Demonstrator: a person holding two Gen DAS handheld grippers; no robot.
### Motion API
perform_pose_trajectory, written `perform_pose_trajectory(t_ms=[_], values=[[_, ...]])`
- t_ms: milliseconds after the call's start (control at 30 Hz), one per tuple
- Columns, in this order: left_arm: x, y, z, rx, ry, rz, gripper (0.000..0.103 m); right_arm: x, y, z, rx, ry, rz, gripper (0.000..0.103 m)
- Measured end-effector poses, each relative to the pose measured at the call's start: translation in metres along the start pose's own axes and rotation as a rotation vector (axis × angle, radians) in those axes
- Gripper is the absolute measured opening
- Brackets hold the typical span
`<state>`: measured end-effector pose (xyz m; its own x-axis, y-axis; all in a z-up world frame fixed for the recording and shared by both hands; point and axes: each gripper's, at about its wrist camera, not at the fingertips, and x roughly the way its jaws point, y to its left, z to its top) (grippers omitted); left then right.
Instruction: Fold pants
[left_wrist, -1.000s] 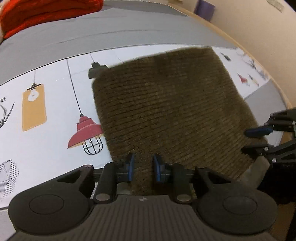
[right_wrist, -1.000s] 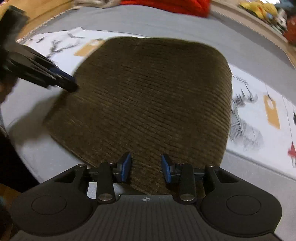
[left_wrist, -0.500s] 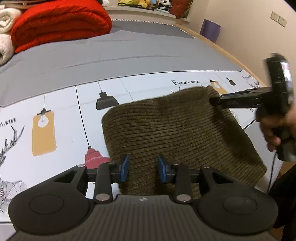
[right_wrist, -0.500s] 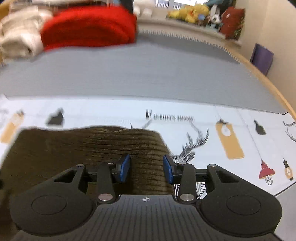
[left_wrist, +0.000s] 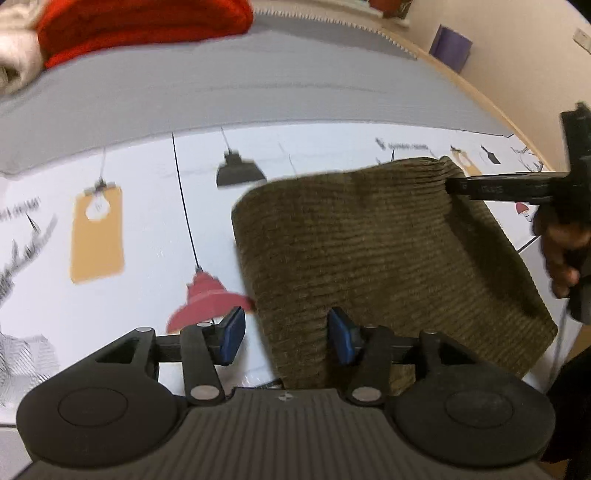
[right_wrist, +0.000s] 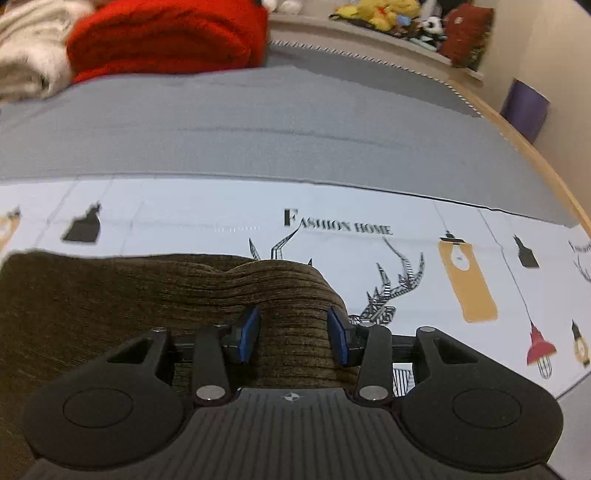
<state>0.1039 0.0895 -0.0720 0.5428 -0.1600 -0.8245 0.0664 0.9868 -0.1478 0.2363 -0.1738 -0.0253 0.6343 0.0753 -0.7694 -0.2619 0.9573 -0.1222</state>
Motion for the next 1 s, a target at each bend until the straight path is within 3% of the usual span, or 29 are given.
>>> perform_pose_trajectory(t_ms=[67, 167, 267, 333, 433, 467, 600, 667, 800, 933, 1000], values=[[-0.012, -0.006, -0.002, 0.041, -0.038, -0.007, 0.056, -0.021, -0.008, -0.001, 0.053, -0.025, 0.041, 0.045], [-0.027, -0.012, -0.008, 0.079, -0.061, -0.057, 0.056, -0.063, -0.018, -0.01, 0.093, -0.08, 0.085, 0.055], [-0.022, -0.022, -0.02, 0.155, 0.005, -0.072, 0.056, -0.096, -0.021, -0.031, 0.089, -0.089, 0.117, 0.057], [-0.005, -0.029, -0.033, 0.212, 0.075, -0.002, 0.062, -0.1, -0.021, -0.051, 0.087, -0.018, 0.144, 0.061], [-0.011, -0.038, -0.034, 0.23, 0.04, 0.034, 0.063, -0.077, -0.016, -0.086, 0.024, 0.229, 0.116, 0.06], [-0.018, -0.041, -0.034, 0.233, 0.018, 0.04, 0.065, -0.079, -0.014, -0.092, 0.011, 0.219, 0.092, 0.06], [-0.052, -0.051, -0.033, 0.196, -0.072, 0.06, 0.082, -0.133, -0.008, -0.087, -0.017, 0.002, 0.085, 0.061], [-0.076, -0.058, -0.028, 0.194, -0.136, 0.051, 0.085, -0.164, -0.008, -0.089, -0.003, -0.095, 0.095, 0.062], [-0.135, -0.076, -0.02, 0.126, -0.282, 0.108, 0.09, -0.219, -0.014, -0.1, 0.057, -0.255, 0.117, 0.074], [-0.178, -0.103, -0.037, 0.125, -0.357, 0.171, 0.09, -0.238, -0.024, -0.108, 0.086, -0.32, 0.121, 0.078], [-0.186, -0.111, -0.05, 0.063, -0.366, 0.195, 0.092, -0.239, -0.029, -0.115, 0.093, -0.33, 0.112, 0.079]])
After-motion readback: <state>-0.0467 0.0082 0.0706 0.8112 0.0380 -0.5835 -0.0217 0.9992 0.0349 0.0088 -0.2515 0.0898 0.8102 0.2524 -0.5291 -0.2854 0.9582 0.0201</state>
